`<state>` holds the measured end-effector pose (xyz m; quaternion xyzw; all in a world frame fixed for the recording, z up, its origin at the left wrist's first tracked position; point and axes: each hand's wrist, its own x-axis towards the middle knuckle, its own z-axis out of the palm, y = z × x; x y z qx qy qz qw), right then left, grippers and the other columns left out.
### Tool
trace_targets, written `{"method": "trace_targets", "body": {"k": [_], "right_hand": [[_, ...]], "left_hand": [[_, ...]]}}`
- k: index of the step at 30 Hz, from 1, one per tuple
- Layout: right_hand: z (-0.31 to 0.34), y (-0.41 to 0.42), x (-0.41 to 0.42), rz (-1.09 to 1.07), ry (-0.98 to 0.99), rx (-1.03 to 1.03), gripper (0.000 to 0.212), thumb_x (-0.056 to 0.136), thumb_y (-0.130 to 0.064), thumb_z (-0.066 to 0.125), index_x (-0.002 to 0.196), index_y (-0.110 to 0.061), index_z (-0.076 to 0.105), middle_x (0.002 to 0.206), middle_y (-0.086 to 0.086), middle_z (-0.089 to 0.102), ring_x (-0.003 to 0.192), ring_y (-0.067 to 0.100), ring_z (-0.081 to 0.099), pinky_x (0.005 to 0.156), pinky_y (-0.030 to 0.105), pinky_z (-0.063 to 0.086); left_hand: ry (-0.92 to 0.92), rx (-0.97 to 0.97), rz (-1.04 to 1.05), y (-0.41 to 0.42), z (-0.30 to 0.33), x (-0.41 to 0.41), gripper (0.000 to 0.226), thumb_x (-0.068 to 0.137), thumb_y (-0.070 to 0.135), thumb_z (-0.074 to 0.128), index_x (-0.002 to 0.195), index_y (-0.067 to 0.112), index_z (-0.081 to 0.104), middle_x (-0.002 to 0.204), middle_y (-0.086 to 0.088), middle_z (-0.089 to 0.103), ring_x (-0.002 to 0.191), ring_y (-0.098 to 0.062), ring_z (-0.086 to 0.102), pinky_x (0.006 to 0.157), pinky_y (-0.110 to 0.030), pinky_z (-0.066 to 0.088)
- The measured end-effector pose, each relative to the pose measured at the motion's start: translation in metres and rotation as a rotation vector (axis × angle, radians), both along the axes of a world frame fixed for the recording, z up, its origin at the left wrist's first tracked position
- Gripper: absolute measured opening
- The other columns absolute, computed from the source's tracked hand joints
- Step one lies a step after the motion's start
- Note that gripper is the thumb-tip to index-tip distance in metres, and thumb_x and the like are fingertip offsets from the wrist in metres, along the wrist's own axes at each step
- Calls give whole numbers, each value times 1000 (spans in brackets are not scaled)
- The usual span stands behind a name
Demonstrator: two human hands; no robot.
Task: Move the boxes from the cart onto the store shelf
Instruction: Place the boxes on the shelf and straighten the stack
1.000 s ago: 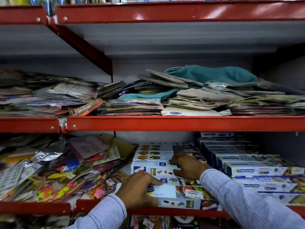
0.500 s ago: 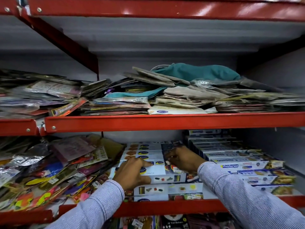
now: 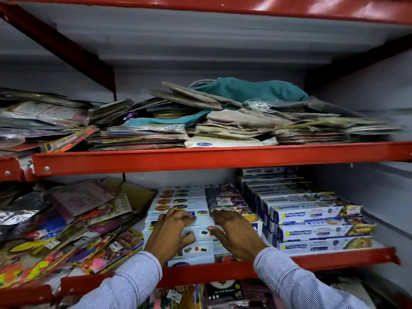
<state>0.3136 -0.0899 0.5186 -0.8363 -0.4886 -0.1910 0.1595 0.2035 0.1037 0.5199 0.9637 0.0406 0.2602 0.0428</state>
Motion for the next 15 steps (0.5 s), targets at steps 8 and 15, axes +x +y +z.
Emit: {"method": "trace_targets", "body": {"k": [8,15], "right_hand": [[1,-4,9,44,21,-34,83,86,-69,4,142,-23,43,151,-2,44,138,20,40,113,37,34],[-9,-3,13,23,-13,-18,57,99,-57,24,144,-25,39,150,-2,45,136,19,41,113,38,32]], "left_hand": [[-46,-53,-9,-5,-5,-2,44,86,42,59,129,30,60,131,10,58,123,-13,43,100,-39,37],[-109,-33,-39,0,-11,-2,56,80,52,42,126,28,64,126,10,63,115,-13,50,94,-38,42]]}}
